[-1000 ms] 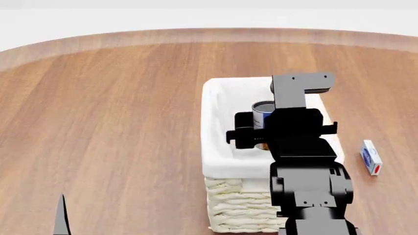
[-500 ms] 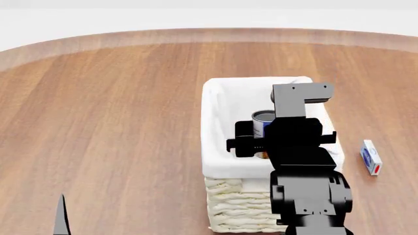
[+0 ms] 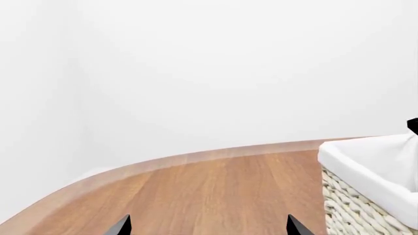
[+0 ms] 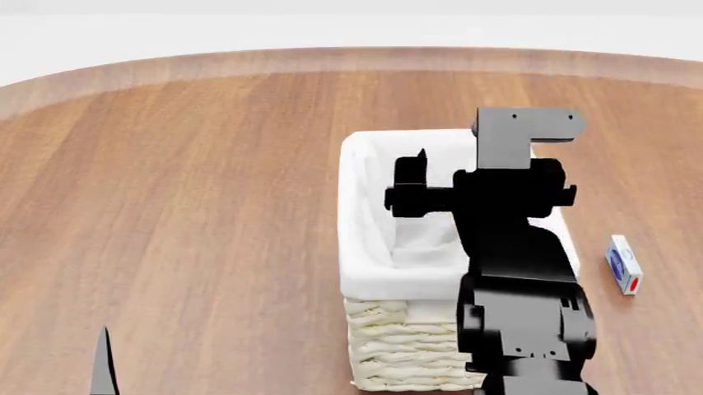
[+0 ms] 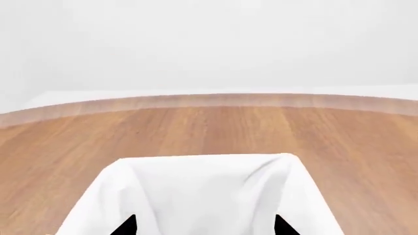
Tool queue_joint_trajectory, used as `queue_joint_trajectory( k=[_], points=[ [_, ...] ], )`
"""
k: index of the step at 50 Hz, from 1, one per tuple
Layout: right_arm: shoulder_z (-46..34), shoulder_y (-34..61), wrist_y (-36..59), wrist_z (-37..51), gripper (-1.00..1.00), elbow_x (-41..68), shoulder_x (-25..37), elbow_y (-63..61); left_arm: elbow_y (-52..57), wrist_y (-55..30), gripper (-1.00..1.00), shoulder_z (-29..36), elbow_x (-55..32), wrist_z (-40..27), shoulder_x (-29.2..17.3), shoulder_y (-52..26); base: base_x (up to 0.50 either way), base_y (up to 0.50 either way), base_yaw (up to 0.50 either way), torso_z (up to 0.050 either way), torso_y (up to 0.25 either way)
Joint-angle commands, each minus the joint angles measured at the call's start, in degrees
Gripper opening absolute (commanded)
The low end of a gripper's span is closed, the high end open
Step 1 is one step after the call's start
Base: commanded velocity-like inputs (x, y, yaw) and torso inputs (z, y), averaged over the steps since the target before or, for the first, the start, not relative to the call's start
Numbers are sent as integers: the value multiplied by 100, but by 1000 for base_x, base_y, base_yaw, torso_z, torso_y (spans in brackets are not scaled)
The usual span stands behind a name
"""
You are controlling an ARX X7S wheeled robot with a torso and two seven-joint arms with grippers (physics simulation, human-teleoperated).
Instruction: Pick up the alphabet soup and put it in the basket.
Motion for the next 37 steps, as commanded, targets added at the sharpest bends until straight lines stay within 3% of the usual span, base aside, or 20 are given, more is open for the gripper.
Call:
queue_joint_trajectory(
  k=[1, 19, 21, 24, 28, 37],
  points=[
    [651, 146, -1596, -39, 100, 66, -30, -1, -21, 13, 100, 21, -11, -6, -10, -14, 0, 0, 0, 0, 0],
    [1038, 1000, -2041, -417, 100, 150, -210, -172, -35, 17, 100, 48, -17, -28, -29, -35, 0, 0, 0, 0, 0],
    [700, 255, -639, -271, 100, 530, -297, -1891, -23, 14, 100, 47, -19, -34, -33, -32, 0, 0, 0, 0, 0],
    [400, -286, 558, -30, 100, 821, -249, -4469, -7, 16, 100, 51, -15, -42, -39, -24, 0, 0, 0, 0, 0],
    [205, -790, 1594, 239, 100, 983, -151, -6192, 20, 9, 100, 47, -20, -52, -51, -16, 0, 0, 0, 0, 0],
    [233, -829, 1302, 175, 100, 1078, 149, -6271, 92, -22, 100, 56, -22, -76, -72, -7, 0, 0, 0, 0, 0]
  ],
)
